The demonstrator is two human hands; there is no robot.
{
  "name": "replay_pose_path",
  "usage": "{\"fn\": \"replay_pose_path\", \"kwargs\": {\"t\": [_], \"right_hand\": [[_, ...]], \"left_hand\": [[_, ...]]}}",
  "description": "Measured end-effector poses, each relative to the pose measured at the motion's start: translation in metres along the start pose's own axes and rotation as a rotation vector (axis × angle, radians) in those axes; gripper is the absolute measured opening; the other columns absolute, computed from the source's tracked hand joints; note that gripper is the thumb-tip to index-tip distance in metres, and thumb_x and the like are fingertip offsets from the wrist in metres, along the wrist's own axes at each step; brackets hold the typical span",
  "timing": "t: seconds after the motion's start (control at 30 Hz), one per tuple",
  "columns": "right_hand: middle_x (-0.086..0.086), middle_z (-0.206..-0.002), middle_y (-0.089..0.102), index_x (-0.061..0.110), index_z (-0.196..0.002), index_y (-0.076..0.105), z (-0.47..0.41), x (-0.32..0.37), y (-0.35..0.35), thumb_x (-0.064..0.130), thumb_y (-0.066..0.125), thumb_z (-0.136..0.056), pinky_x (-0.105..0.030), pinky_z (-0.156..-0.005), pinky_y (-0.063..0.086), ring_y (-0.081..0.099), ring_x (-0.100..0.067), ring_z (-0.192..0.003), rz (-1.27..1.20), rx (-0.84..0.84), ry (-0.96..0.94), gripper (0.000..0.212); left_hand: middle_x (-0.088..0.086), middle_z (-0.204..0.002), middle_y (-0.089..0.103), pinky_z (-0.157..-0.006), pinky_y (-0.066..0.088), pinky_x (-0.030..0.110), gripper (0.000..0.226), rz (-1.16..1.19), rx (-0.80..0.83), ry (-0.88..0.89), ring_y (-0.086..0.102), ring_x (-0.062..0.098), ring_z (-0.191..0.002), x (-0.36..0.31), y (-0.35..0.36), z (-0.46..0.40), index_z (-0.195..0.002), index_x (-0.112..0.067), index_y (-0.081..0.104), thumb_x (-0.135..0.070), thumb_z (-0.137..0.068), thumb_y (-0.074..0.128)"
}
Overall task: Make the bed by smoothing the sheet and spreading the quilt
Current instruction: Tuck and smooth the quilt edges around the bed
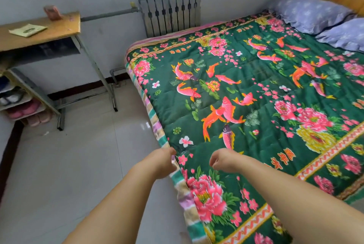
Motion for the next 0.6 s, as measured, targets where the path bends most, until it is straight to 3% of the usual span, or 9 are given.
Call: {"fn": "replay_pose_path", "kwargs": {"t": [0.1, 0.17, 0.27, 0.37, 0.5, 0.6], "right_hand": [[-0.002, -0.128, 0.061, 0.015, -0.118, 0.066, -0.036, 0.01, -0.025, 0.013, 0.047, -0.093, -0.027, -0.094, 0.046, 0.057, -0.02, -0.115, -0.049, -0.013, 0.062, 0.032], [-0.004, -0.124, 0.063, 0.014, -0.114, 0.068, -0.059, 0.022, -0.038, 0.013, 0.047, -0.092, -0.029, -0.09, 0.05, 0.06, -0.022, -0.11, -0.047, -0.015, 0.089, 0.03], [-0.005, -0.108, 0.066, 0.014, -0.113, 0.068, -0.096, 0.052, -0.055, 0.015, 0.047, -0.092, -0.028, -0.069, 0.052, 0.062, -0.021, -0.083, -0.073, 0.013, 0.102, 0.029], [-0.003, -0.094, 0.06, 0.013, -0.115, 0.067, -0.137, 0.085, -0.079, 0.014, 0.048, -0.092, -0.022, -0.054, 0.045, 0.05, -0.012, -0.058, -0.081, 0.028, 0.103, 0.03], [-0.003, -0.095, 0.061, 0.014, -0.115, 0.067, -0.197, 0.125, -0.12, 0.014, 0.047, -0.092, -0.027, -0.061, 0.05, 0.056, -0.021, -0.069, -0.143, -0.053, 0.145, 0.03], [-0.006, -0.112, 0.066, 0.014, -0.113, 0.068, -0.232, 0.158, -0.152, 0.013, 0.047, -0.091, -0.03, -0.072, 0.053, 0.058, -0.022, -0.082, -0.197, -0.104, 0.195, 0.03]], "left_hand": [[0.005, -0.144, 0.044, -0.103, 0.041, 0.034, 0.051, 0.009, 0.012, 0.023, 0.046, 0.025, -0.127, 0.019, -0.032, -0.04, -0.143, -0.021, 0.035, -0.024, -0.095, 0.05], [0.005, -0.144, 0.044, -0.104, 0.041, 0.034, 0.052, 0.022, 0.014, 0.024, 0.046, 0.025, -0.127, 0.034, -0.051, -0.062, -0.143, -0.021, 0.036, -0.026, -0.094, 0.053], [0.003, -0.145, 0.043, -0.104, 0.04, 0.032, 0.053, 0.012, 0.048, 0.021, 0.046, 0.023, -0.128, 0.06, -0.083, -0.094, -0.144, -0.021, 0.035, -0.027, -0.094, 0.054], [0.003, -0.145, 0.043, -0.104, 0.04, 0.032, 0.053, -0.044, 0.057, 0.032, 0.045, 0.023, -0.129, 0.087, -0.122, -0.131, -0.144, -0.02, 0.035, -0.027, -0.094, 0.053], [0.005, -0.144, 0.044, -0.103, 0.041, 0.033, 0.053, -0.111, 0.03, 0.081, 0.045, 0.025, -0.128, 0.126, -0.186, -0.19, -0.144, -0.02, 0.034, -0.027, -0.094, 0.052], [0.006, -0.141, 0.045, -0.1, 0.04, 0.033, 0.053, -0.14, 0.04, 0.128, 0.046, 0.025, -0.127, 0.153, -0.236, -0.229, -0.144, -0.021, 0.034, -0.026, -0.094, 0.052]]}}
Point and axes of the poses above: each hand's wrist, its own z-axis away from the middle knuckle, its own y-axis out of the palm, x = y × z, the point moved 2 cm from there along -z, towards the middle knuckle
